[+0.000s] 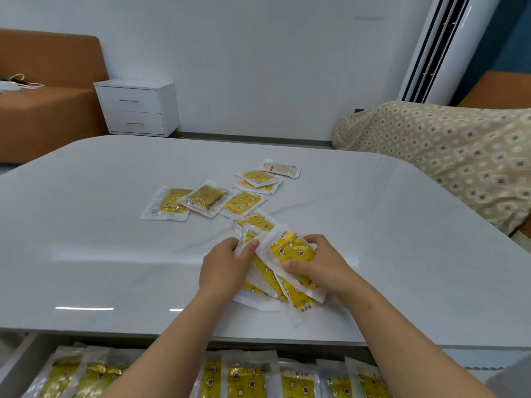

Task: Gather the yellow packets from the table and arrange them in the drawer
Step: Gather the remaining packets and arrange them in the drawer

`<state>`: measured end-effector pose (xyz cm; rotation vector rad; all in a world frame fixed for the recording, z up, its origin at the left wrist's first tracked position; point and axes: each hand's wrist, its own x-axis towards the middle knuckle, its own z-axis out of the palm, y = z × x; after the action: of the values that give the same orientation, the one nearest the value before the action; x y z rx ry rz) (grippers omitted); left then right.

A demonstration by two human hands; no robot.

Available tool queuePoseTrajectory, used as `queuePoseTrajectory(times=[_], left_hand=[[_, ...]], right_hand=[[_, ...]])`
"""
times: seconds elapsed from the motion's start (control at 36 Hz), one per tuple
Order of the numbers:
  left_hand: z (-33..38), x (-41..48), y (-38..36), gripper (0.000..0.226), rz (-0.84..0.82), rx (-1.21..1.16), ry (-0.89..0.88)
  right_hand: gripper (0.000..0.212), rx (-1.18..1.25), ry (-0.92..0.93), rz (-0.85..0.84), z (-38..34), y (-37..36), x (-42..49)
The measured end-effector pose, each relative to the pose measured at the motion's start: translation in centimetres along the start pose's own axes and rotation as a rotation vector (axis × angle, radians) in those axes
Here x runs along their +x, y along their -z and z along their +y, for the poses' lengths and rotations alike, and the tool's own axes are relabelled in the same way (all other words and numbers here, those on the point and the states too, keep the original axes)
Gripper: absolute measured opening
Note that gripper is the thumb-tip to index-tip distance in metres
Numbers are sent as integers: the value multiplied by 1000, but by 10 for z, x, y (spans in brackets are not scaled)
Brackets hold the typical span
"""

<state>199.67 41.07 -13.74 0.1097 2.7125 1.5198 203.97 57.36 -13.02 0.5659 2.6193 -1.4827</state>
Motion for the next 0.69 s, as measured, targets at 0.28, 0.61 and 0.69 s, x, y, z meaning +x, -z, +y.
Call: queuePoseTrajectory(times=[0.28, 0.61, 0.69], left_hand=[[-18, -6, 18, 36, -265, -265, -27], [-2, -29, 0, 25, 148, -174, -75], [-7, -46, 3, 24, 151, -193, -123]], right_hand=[[13, 211, 76, 172, -4, -6, -4], [12, 503, 88, 135, 6, -4, -42], [15, 527, 78, 128, 12, -8, -57]])
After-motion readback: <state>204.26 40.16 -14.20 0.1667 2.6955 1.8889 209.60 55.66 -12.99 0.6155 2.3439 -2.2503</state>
